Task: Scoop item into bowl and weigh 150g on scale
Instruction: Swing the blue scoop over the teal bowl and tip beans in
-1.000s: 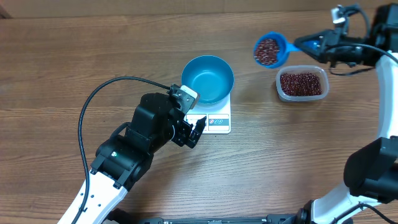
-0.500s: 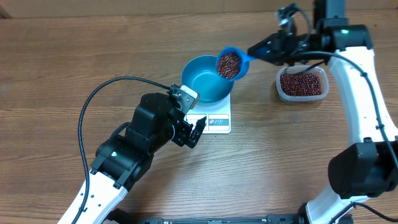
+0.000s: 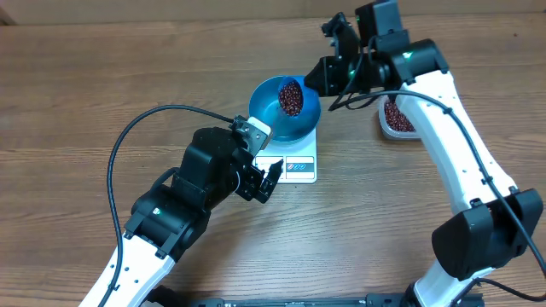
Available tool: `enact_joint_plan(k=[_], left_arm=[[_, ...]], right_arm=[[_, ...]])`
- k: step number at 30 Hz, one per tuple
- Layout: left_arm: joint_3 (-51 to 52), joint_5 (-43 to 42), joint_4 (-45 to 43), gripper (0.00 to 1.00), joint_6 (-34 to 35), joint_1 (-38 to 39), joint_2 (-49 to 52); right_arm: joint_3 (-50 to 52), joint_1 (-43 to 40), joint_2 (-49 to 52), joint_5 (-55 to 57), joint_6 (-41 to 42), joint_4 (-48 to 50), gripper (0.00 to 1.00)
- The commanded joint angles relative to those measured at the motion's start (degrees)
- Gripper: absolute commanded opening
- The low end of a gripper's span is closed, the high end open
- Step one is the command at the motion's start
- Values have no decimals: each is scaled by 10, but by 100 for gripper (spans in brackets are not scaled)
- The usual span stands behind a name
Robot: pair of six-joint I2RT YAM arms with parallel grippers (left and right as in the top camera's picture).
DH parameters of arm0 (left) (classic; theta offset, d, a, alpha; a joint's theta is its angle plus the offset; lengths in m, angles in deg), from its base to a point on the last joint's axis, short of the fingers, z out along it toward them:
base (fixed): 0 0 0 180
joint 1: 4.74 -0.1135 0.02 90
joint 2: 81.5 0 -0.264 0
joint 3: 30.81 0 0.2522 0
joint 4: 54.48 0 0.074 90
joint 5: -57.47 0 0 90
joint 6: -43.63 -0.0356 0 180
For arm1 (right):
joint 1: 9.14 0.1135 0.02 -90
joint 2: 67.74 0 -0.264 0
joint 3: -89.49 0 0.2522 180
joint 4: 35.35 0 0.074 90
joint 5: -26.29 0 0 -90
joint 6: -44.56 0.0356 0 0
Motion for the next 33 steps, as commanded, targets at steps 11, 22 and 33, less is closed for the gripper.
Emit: enact_joint_plan(k=[11,22,33], left_arm=[[3,-6,-2,100,6,-1,2],[3,-6,-2,100,6,-1,2],[3,-6,-2,100,6,-1,2]], right_arm=[[-17,29,-16,127,2,30,4],[-17,30,-16,151,2,33,4],[-17,76,-16,249,-3,29,4]])
